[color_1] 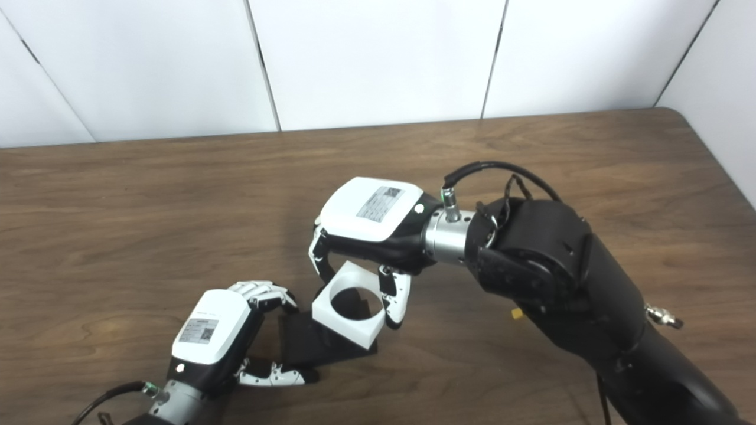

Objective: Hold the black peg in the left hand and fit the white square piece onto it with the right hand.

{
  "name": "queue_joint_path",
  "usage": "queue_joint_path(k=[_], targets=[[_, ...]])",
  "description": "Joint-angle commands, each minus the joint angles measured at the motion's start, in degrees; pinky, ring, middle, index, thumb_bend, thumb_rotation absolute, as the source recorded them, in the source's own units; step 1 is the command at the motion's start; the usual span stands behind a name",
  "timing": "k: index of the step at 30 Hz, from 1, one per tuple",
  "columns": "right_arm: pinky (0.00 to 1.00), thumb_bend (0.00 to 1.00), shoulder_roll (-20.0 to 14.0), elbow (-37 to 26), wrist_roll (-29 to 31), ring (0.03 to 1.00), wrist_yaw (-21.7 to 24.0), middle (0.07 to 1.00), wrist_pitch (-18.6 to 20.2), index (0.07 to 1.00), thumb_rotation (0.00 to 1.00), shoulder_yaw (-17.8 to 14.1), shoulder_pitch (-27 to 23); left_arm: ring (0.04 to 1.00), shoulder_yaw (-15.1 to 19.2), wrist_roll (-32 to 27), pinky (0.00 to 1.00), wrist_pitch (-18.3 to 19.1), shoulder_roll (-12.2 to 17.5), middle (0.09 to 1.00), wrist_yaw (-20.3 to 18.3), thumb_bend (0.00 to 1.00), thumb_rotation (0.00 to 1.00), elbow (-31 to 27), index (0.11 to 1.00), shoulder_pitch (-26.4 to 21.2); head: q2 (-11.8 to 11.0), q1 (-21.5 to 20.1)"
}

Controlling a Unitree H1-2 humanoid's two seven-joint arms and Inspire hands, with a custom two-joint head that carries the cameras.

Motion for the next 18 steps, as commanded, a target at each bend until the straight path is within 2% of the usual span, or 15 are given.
queue_joint_path(k=[1,18], targets=[[0.84,0.52,0.8,-0.9,-0.7,0.856,-1.9,0.737,-1.5,0.482,0.13,-0.5,-1.2,0.763,-0.9,0.6,0.77,-0.7,0.2,0.711,-1.9,0.52,0.05,-0.9,0.488,0.8,0.2,-0.1],[0.86,0.52,6.1,-0.2,-3.2,0.855,-2.6,0.73,-2.7,0.481,0.13,-0.4,-1.0,0.769,-0.8,0.6,0.78,-0.4,0.0,0.715,-3.5,0.52,0.05,-2.0,0.488,1.0,0.5,-0.1]])
